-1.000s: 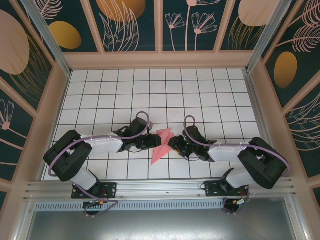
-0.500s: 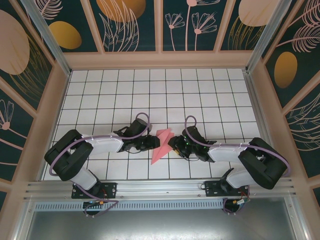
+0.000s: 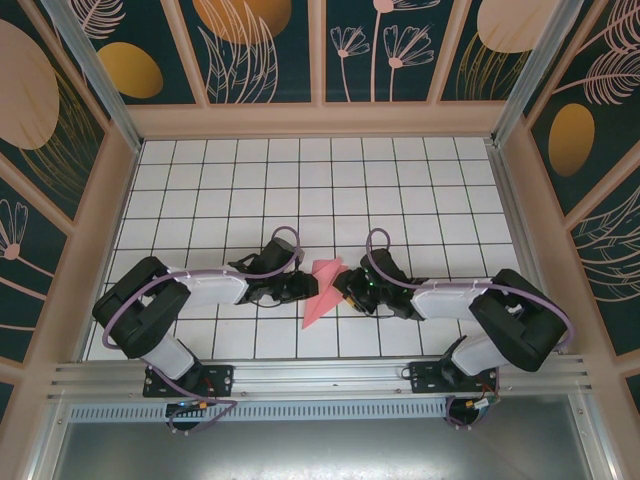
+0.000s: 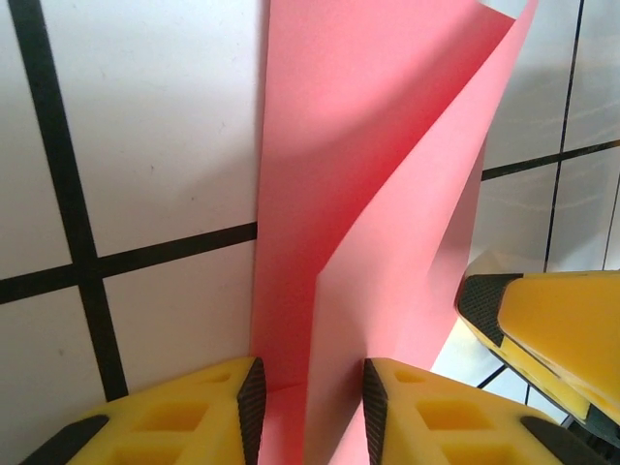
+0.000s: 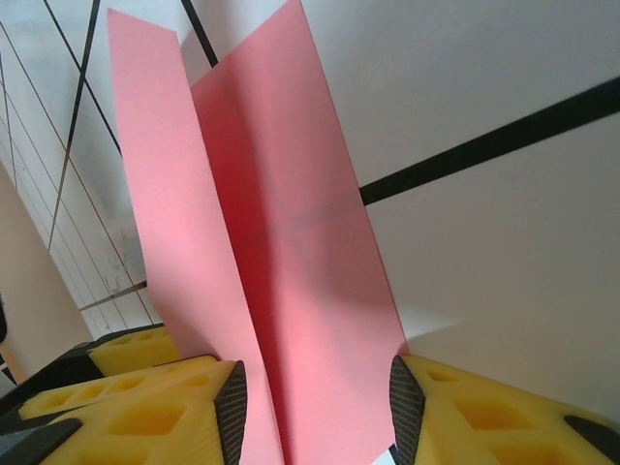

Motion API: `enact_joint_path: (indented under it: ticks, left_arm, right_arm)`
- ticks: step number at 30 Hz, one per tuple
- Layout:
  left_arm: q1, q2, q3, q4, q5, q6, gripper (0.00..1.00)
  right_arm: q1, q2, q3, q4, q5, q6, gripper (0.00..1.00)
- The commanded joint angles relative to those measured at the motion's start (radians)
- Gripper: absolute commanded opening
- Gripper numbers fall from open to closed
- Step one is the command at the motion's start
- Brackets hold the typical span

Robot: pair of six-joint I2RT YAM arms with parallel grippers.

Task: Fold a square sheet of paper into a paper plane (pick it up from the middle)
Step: Turn over the paper at the center of the table.

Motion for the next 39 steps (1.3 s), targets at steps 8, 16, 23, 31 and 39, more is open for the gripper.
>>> enact_joint_path:
  ticks: [8,16,23,31,39]
  left_arm:
    - [0.006,0.005,-0.036,0.025,-0.018,-0.021,0.31]
    - [0.005,-0.002,-0.046,0.052,-0.005,-0.042,0.3]
    - [0.006,-0.006,-0.074,0.102,0.013,-0.093,0.28]
    - [0.006,-0.014,-0.078,0.097,0.01,-0.103,0.27]
    - [0.006,-0.009,-0.072,0.093,0.014,-0.101,0.25]
  right_arm:
    - [-0.004,-0.046,0.109,-0.147,0.088,-0.083,0.47]
    - [-0.004,-0.049,0.05,-0.138,0.045,-0.045,0.47]
    - [-0.001,0.01,0.057,-0.108,0.014,-0.041,0.47]
    - [0.014,-0.027,0.098,-0.238,0.104,-0.054,0.46]
    - [0.02,-0.014,0.092,-0.244,0.049,-0.042,0.49]
